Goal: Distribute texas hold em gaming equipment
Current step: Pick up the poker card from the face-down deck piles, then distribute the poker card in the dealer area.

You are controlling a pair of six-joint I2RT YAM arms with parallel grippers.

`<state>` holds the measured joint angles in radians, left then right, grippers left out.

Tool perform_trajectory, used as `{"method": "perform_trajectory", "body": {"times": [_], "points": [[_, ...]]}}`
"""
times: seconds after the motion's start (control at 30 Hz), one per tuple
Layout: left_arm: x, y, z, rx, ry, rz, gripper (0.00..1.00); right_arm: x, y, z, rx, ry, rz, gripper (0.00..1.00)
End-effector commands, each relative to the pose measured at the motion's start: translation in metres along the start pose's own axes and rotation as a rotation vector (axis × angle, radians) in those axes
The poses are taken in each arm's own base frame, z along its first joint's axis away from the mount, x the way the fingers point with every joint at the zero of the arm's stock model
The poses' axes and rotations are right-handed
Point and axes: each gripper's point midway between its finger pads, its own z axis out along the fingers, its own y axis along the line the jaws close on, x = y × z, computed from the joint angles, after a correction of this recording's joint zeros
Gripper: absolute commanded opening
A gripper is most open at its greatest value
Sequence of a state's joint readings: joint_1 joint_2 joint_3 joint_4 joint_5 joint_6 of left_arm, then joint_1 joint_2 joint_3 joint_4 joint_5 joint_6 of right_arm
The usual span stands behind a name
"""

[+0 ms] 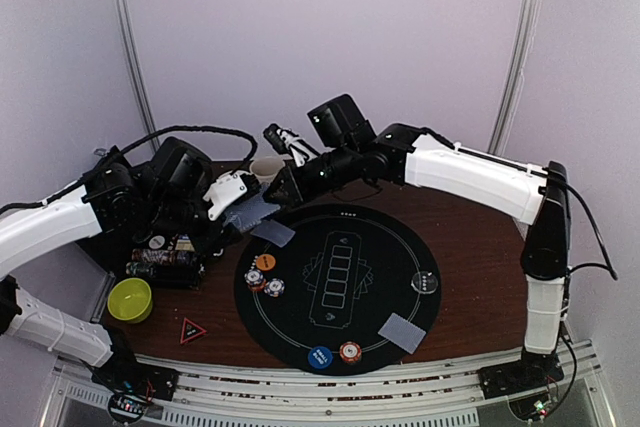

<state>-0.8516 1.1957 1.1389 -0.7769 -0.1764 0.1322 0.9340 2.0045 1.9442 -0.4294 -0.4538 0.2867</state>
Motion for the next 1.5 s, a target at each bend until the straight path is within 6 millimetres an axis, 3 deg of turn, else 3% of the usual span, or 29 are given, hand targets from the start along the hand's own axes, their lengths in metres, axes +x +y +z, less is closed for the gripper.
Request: {"method": "perform_trajectory", "body": {"times": [0.0, 0.1, 0.17, 0.23, 0.27, 0.3, 0.37, 0.6, 0.63, 0.73, 0.9, 1.0, 1.1, 1.27, 1.47], "points": [[-0.010, 0.005, 0.000, -0.024, -0.047, -0.055, 0.52, -0.024, -0.012, -0.051, 0.114, -0.088, 0.017, 0.00], [-0.007, 0.009, 0.003, -0.048, -0.031, -0.081, 0.52, -0.032, -0.024, -0.080, 0.146, -0.162, 0.106, 0.00], [-0.005, 0.011, 0.005, -0.067, -0.022, -0.101, 0.52, -0.028, -0.042, -0.103, 0.188, -0.213, 0.228, 0.00], [-0.004, 0.012, 0.007, -0.075, -0.012, -0.117, 0.52, -0.012, -0.063, -0.128, 0.237, -0.271, 0.358, 0.00], [-0.003, 0.012, 0.008, -0.077, -0.008, -0.123, 0.52, 0.012, -0.080, -0.136, 0.281, -0.283, 0.436, 0.00], [-0.002, 0.013, 0.010, -0.080, -0.002, -0.132, 0.52, 0.019, -0.083, -0.157, 0.299, -0.346, 0.490, 0.00], [-0.002, 0.013, 0.012, -0.084, 0.001, -0.141, 0.52, 0.058, -0.098, -0.173, 0.368, -0.384, 0.607, 0.00], [-0.007, 0.014, 0.012, -0.081, -0.018, -0.142, 0.52, 0.222, -0.137, -0.192, 0.477, -0.446, 1.158, 0.00], [-0.009, 0.014, 0.011, -0.081, -0.021, -0.141, 0.52, 0.227, -0.137, -0.197, 0.477, -0.478, 1.204, 0.00], [-0.009, 0.015, 0.009, -0.083, -0.025, -0.136, 0.52, 0.249, -0.133, -0.200, 0.526, -0.483, 1.236, 0.00], [-0.009, 0.017, 0.006, -0.092, -0.030, -0.129, 0.52, 0.286, -0.120, -0.182, 0.494, -0.400, 1.333, 0.00], [-0.010, 0.017, 0.006, -0.093, -0.030, -0.126, 0.52, 0.311, -0.116, -0.183, 0.542, -0.344, 1.364, 0.00], [-0.010, 0.017, 0.006, -0.095, -0.028, -0.123, 0.52, 0.319, -0.110, -0.185, 0.543, -0.342, 1.358, 0.00], [-0.010, 0.018, 0.007, -0.099, -0.026, -0.116, 0.52, 0.337, -0.107, -0.169, 0.498, -0.297, 1.405, 0.00], [-0.010, 0.018, 0.005, -0.097, -0.030, -0.112, 0.52, 0.353, -0.110, -0.172, 0.532, -0.284, 1.418, 0.00]]}}
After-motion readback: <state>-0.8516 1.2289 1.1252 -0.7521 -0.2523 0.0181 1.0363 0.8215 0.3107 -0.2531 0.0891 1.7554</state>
